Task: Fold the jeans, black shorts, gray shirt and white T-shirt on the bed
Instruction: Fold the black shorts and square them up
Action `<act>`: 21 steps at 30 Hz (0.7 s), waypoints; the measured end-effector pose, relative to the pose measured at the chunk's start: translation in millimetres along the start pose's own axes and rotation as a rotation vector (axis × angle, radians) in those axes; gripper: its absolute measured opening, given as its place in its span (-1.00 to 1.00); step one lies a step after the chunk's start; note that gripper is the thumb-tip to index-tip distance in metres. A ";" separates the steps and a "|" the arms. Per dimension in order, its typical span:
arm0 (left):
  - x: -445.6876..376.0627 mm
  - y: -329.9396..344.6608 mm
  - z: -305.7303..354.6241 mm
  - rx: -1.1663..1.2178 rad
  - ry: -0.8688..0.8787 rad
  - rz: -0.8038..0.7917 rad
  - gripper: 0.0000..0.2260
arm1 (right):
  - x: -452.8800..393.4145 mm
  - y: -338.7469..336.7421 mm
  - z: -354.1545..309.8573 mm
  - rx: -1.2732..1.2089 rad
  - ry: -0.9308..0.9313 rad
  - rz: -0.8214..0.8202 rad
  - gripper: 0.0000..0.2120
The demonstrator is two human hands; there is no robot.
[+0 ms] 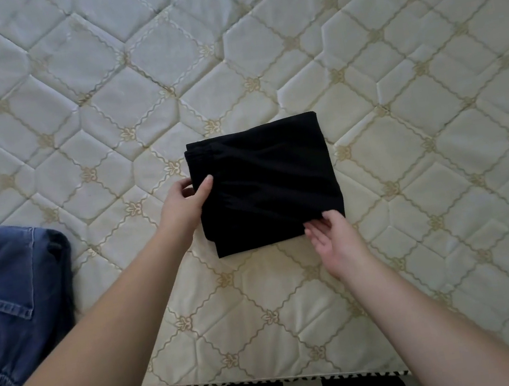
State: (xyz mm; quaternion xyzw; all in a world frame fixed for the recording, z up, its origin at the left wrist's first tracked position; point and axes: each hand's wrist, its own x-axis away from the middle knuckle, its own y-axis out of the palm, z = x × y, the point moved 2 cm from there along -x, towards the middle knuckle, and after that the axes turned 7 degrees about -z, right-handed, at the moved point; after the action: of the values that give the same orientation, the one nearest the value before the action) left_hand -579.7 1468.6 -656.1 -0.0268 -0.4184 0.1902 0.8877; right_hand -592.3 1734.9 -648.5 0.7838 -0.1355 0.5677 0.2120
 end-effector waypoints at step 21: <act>-4.4 15.5 -0.3 -0.433 -0.007 0.167 -0.39 | -12.4 -30.5 -32.1 1.022 0.015 0.160 -0.75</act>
State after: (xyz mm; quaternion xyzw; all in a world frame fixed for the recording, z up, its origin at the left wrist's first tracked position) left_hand -586.8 1481.4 -662.7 -0.2504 -0.4489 0.1689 0.8410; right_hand -609.1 1776.9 -657.1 0.7703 0.1011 0.5815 -0.2413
